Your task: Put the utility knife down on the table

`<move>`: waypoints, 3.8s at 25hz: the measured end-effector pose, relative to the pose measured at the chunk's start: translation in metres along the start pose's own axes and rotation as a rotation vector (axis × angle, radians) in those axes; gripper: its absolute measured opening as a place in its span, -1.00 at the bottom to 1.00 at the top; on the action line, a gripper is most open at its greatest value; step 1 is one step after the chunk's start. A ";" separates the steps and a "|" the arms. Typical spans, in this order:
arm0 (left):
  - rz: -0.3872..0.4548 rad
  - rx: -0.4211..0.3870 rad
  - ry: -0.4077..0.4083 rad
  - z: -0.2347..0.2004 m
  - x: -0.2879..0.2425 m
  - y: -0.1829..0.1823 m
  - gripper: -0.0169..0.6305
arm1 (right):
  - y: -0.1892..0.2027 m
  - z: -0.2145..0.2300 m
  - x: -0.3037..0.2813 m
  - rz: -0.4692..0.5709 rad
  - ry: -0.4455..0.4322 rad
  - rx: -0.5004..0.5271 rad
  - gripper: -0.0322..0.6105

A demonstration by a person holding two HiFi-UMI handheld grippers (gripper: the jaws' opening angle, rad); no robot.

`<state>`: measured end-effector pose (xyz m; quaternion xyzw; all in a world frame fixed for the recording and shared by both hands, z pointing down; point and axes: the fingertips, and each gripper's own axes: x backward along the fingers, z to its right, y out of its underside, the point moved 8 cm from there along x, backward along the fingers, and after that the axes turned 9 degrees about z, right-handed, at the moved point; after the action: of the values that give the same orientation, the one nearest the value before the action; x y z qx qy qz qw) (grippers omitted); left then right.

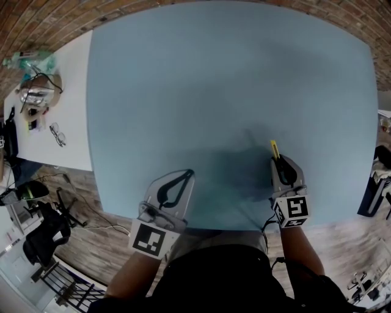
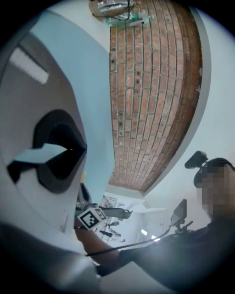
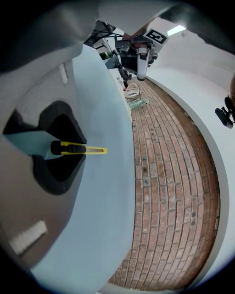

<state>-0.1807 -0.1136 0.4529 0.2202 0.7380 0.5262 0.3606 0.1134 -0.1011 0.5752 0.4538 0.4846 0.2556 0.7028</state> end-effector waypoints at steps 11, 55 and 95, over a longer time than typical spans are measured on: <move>0.018 0.007 -0.025 -0.001 0.004 -0.004 -0.94 | 0.000 0.005 -0.006 -0.018 0.000 -0.016 -0.66; 0.153 -0.044 -0.026 -0.013 0.051 -0.036 -0.94 | -0.047 -0.004 0.017 0.024 0.101 0.052 -0.56; 0.323 -0.281 0.022 -0.015 0.082 -0.109 -0.94 | -0.172 -0.039 0.115 0.421 0.178 0.186 -0.60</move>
<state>-0.2391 -0.1038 0.3288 0.2773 0.6164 0.6771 0.2908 0.1103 -0.0724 0.3666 0.5835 0.4607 0.3895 0.5438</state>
